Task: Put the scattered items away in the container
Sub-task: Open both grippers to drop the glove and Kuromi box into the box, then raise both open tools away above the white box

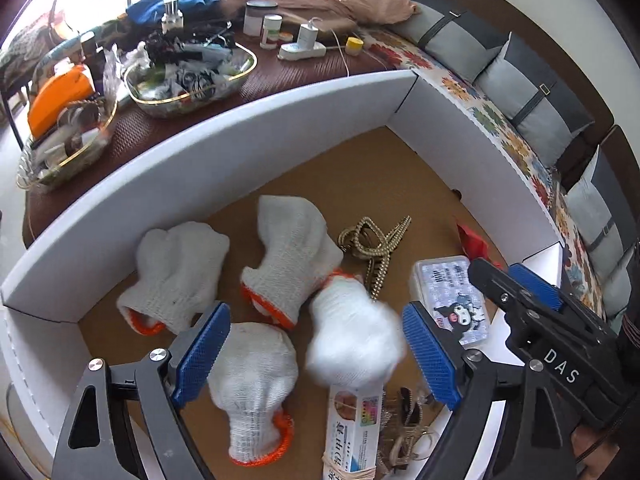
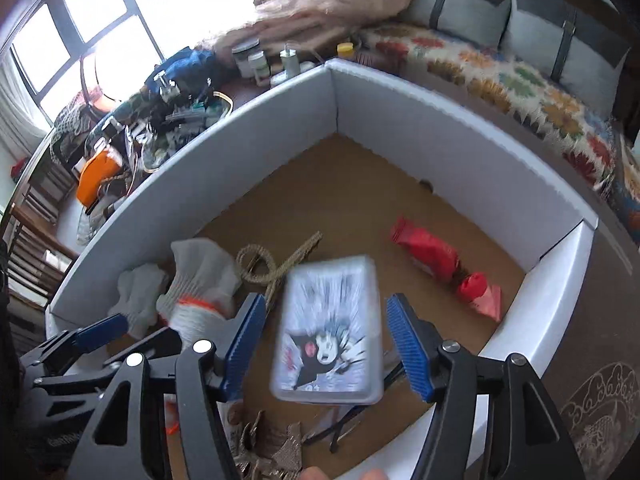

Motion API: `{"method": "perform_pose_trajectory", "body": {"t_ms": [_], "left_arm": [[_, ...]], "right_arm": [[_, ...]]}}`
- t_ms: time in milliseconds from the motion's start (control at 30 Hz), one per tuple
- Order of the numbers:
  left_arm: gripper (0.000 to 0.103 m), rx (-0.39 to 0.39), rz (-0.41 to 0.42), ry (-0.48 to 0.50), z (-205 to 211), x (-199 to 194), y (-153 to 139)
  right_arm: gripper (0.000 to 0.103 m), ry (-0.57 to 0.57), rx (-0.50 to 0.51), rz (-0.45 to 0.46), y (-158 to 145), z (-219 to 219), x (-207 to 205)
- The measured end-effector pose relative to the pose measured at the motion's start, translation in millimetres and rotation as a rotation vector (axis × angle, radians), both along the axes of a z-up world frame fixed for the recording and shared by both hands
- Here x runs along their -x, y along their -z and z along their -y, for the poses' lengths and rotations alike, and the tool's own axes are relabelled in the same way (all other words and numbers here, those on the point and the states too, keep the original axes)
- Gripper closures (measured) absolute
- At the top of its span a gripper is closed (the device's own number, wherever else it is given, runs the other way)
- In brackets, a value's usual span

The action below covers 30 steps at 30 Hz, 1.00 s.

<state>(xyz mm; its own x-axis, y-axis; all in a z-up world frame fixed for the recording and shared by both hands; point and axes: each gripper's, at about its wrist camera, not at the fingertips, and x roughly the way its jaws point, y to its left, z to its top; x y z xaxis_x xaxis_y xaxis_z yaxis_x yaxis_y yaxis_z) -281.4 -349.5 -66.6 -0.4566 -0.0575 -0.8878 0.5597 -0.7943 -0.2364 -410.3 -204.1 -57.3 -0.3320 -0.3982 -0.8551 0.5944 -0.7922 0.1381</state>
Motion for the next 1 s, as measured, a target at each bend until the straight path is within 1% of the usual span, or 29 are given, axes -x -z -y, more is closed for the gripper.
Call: {"method": "perform_pose_trajectory", "body": {"t_ms": [133, 233, 367, 500, 567, 667, 767, 833, 900, 1000], "left_arm": [[0.015, 0.005, -0.005, 0.008, -4, -2, -3], [0.015, 0.006, -0.010, 0.015, -9, -4, -4], [0.015, 0.013, -0.012, 0.029, -17, -10, -9], [0.015, 0.041, -0.011, 0.041, -27, -18, -18], [0.015, 0.055, -0.027, 0.046, -32, -27, -27], [0.014, 0.091, -0.044, 0.053, -40, -42, -42], [0.015, 0.169, -0.047, 0.080, -58, -58, -62], [0.015, 0.227, -0.080, 0.089, -73, -75, -81], [0.014, 0.258, -0.110, 0.087, -85, -92, -97], [0.012, 0.276, -0.153, 0.103, -99, -110, -115]], "right_arm": [[0.039, 0.017, 0.036, -0.008, -2, -8, 0], [0.039, 0.016, 0.033, -0.025, -7, -9, -5], [0.039, 0.017, 0.053, -0.043, -19, -10, -22], [0.039, 0.039, 0.080, -0.040, -30, -20, -34], [0.039, 0.053, 0.103, -0.031, -35, -28, -41], [0.039, 0.068, 0.123, -0.043, -46, -45, -63], [0.039, 0.082, 0.142, -0.056, -56, -62, -85], [0.039, 0.092, 0.155, -0.065, -63, -74, -99], [0.039, 0.101, 0.172, -0.078, -72, -87, -115], [0.039, 0.120, 0.206, -0.100, -89, -106, -136]]}}
